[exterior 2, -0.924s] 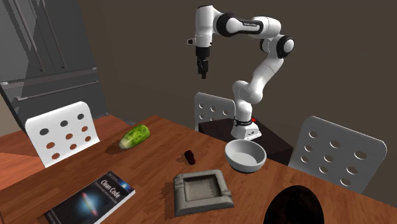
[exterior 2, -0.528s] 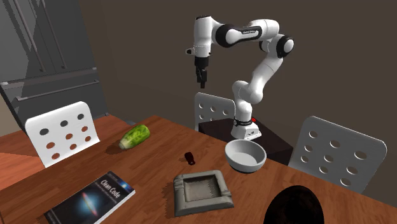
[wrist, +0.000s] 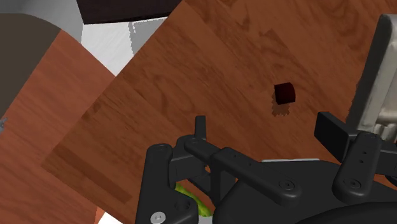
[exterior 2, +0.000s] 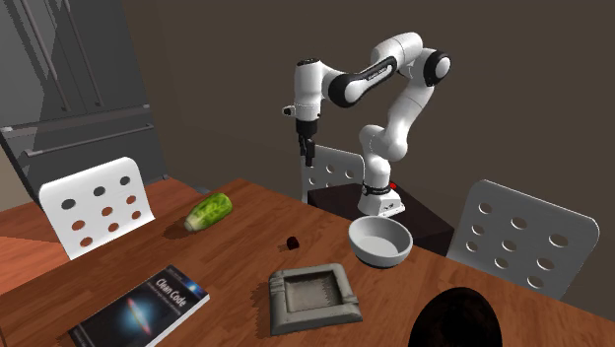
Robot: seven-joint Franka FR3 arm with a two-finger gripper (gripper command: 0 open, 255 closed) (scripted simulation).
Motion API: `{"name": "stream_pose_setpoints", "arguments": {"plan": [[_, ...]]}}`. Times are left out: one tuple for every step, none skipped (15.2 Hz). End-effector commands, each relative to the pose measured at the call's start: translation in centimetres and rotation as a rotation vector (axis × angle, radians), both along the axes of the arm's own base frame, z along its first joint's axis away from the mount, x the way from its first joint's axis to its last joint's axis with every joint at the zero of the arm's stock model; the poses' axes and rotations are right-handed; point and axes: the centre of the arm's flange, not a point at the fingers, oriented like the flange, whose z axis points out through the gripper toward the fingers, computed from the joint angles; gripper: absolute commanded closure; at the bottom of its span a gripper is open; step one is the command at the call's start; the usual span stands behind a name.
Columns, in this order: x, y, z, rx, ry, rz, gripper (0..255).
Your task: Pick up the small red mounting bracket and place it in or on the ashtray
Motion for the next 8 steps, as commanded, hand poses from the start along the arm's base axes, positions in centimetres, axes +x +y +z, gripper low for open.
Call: {"name": "stream_pose_setpoints", "arguments": {"plan": [[0.5,1.2,-2.0,0.002,-0.003,0.0,0],[0.9,1.7,-3.1,0.003,-0.003,0.0,0],[1.3,2.3,-4.3,0.003,-0.004,0.0,0],[1.6,2.8,-5.4,0.004,-0.004,0.001,0],[2.0,3.3,-6.6,0.004,-0.004,0.001,0],[2.4,3.8,-7.8,0.005,-0.004,0.001,0],[2.7,4.3,-8.9,0.006,-0.004,0.001,0],[3.1,4.8,-10.1,0.006,-0.004,0.002,0]]}}
